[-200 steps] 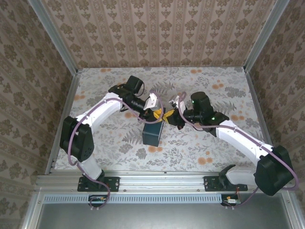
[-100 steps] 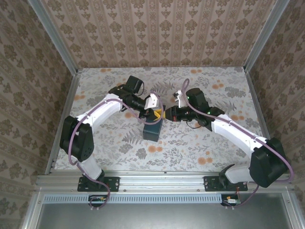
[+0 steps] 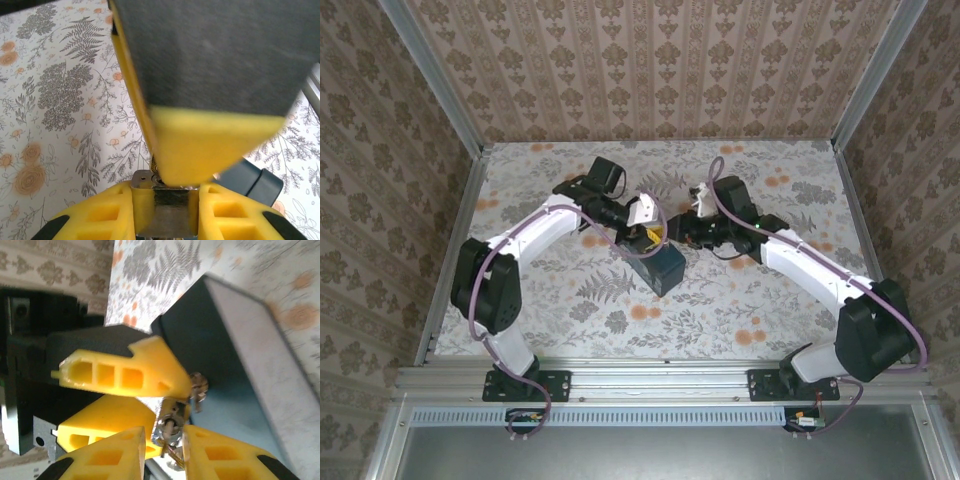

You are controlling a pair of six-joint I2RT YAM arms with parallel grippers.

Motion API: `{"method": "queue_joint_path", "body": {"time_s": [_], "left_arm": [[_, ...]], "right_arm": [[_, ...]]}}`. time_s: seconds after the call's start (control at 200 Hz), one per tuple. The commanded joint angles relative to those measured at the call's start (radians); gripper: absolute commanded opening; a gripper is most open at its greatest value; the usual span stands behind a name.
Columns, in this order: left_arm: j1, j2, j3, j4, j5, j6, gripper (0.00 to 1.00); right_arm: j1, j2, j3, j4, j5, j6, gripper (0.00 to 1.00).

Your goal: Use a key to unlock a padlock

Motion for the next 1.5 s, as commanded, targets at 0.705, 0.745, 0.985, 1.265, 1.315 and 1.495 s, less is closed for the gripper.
{"method": "queue_joint_path", "body": {"time_s": [0.705, 0.745, 0.985, 1.265, 1.315, 1.495], "left_arm": [[0.059, 0.010, 0.037, 0.189, 0.077, -0.341, 0.48], [0.058, 0.000, 0.027, 0.233, 0.015, -0.424, 0.48], [0.072, -0.072, -0.092, 0.430, -0.427, -1.021, 0.53], [0.086, -0.227, -0.287, 0.409, -0.602, -1.194, 0.54], [0.087, -0.249, -0.312, 0.406, -0.604, -1.195, 0.54], [0.090, -0.269, -0.348, 0.375, -0.602, -1.198, 0.54]], "right_arm": [[-0.086, 0.004, -0.025, 0.045, -0.031, -0.570, 0.27], [-0.075, 0.018, -0.031, 0.051, -0.059, -0.661, 0.30], [-0.062, 0.110, -0.090, 0.228, -0.205, -1.184, 0.48], [-0.120, 0.273, 0.065, 0.071, -0.363, -1.439, 0.53], [-0.126, 0.295, 0.095, 0.011, -0.397, -1.479, 0.53], [-0.147, 0.316, 0.123, -0.031, -0.413, -1.544, 0.54]]}}
